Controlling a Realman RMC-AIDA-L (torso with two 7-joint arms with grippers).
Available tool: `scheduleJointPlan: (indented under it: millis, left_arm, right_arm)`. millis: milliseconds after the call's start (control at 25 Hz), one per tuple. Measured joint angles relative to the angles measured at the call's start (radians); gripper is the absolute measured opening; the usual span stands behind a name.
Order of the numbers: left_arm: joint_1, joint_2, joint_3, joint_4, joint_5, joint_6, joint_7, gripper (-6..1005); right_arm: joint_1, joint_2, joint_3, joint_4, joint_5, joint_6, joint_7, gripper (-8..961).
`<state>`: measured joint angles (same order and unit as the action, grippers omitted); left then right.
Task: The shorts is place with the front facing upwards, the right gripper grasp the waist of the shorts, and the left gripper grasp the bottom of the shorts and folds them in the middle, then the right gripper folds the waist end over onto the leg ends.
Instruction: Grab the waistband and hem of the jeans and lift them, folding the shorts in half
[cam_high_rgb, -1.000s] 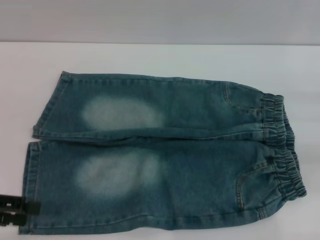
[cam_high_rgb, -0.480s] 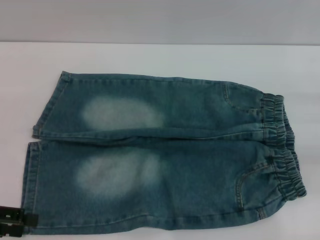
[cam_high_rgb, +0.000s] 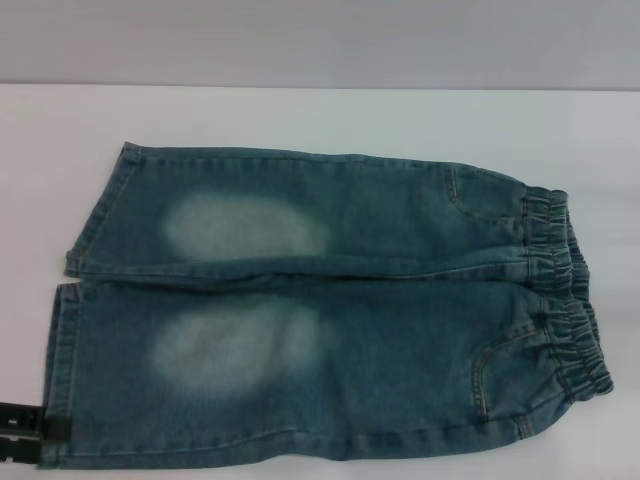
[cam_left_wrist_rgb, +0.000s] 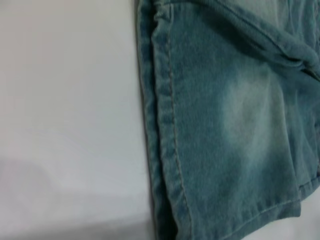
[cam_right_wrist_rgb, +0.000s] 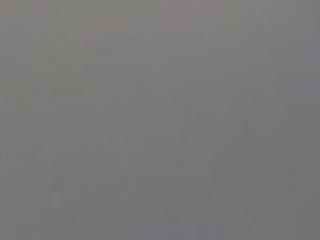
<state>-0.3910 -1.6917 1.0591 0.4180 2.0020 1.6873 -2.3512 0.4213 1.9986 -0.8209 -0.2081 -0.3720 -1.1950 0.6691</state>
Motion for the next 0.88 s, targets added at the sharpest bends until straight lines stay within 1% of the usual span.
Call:
scheduleJointPlan:
  millis: [880]
  left_arm:
    - [-0.017,-0.003,-0.005,0.002,0.003,-0.014,-0.009,846]
  right_arm:
    - [0.011,-0.01,0.0,0.016,-0.002,0.0,0.007,569]
